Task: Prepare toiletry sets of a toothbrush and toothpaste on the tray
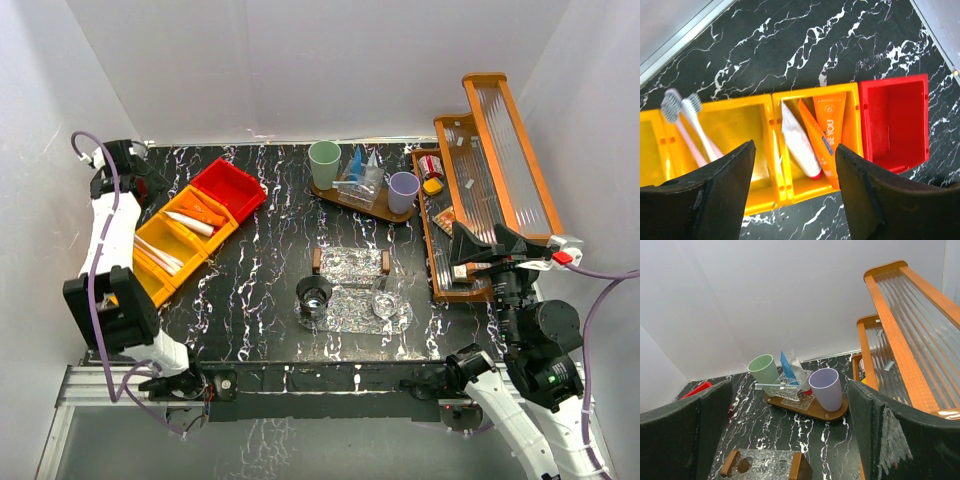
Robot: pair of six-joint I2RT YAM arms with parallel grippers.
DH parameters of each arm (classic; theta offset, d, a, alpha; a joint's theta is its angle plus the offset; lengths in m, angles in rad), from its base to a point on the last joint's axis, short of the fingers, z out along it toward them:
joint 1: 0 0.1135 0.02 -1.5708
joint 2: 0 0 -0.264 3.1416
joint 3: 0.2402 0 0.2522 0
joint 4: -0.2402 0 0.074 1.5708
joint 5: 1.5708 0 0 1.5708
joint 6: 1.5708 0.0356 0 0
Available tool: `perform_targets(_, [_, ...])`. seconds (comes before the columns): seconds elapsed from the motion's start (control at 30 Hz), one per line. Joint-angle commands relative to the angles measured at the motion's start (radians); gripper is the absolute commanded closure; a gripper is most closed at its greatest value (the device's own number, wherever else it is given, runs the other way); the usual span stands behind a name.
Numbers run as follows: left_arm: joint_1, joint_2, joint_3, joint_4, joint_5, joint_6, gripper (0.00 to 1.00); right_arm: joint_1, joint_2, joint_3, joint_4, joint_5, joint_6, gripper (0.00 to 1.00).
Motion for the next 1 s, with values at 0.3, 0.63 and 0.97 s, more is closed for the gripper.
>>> perform_targets(0.3, [-0.004,0.254,0.219,-0.178,-0.081,-0.171,0.41,-0.003,0.004,-0.032,0.043,0.000,-0.013,0.02])
perform_targets(0.63, [-0.005,0.293,0.192,-0.196,-0.072,-0.245,0.55,-0.002,-0.005,-0.032,0.035,0.000,-0.006,0.02])
perform_targets(0.97, [-0.004,0.315,0.153,-0.173,-0.016,-0.275,0.69,-0.002,-0.006,-0.037,0.033,-0.005,0.002,0.02])
